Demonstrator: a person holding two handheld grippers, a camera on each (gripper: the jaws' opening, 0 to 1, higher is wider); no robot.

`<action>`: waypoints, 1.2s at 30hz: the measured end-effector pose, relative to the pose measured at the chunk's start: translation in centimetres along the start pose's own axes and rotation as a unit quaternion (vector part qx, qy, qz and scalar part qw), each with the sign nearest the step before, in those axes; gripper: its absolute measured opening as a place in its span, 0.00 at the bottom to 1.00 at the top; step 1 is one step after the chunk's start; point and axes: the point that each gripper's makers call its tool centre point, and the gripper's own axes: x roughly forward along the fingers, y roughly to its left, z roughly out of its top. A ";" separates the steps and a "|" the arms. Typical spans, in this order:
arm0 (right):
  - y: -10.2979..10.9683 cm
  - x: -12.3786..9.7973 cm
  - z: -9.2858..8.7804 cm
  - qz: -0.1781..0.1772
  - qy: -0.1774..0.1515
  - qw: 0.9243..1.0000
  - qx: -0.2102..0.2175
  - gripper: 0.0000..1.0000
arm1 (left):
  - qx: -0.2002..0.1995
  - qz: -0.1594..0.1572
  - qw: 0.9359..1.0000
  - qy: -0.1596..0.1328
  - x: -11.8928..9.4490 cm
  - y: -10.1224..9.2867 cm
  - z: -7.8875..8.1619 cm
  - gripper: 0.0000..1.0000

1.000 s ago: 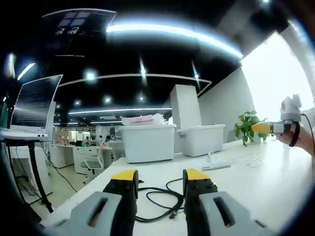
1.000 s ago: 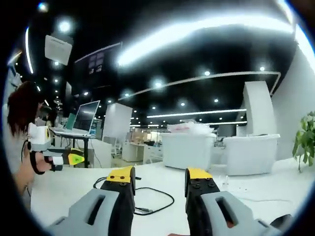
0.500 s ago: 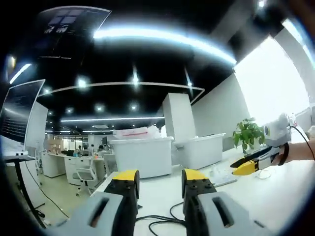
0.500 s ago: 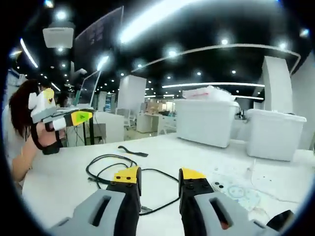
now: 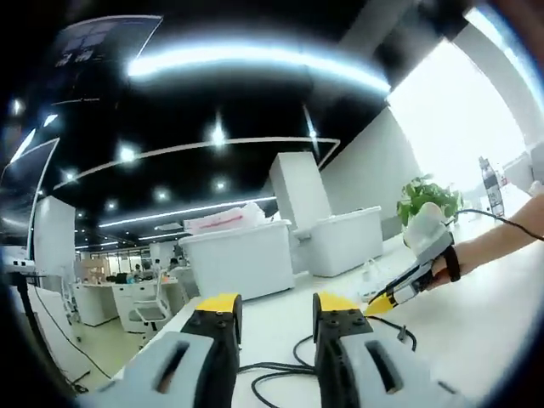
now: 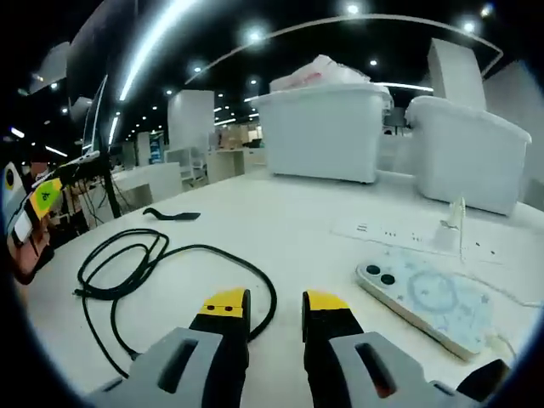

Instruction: Coil the Type-C to USB data cable on the desktop and secure it with Velcro straps.

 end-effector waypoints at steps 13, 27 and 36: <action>1.3 2.0 -0.4 0.020 0.055 0.992 -0.114 0.04 | -0.017 -0.008 1.000 0.012 0.2 -0.5 -1.0 0.35; 2.3 0.3 0.9 -0.012 0.023 0.945 -0.326 0.01 | -0.001 -0.035 0.998 0.047 0.6 -2.0 -3.2 0.35; 5.7 -5.5 5.8 -0.022 -0.101 0.927 -0.361 0.01 | 0.009 -0.045 0.997 0.062 0.8 -2.2 -4.2 0.36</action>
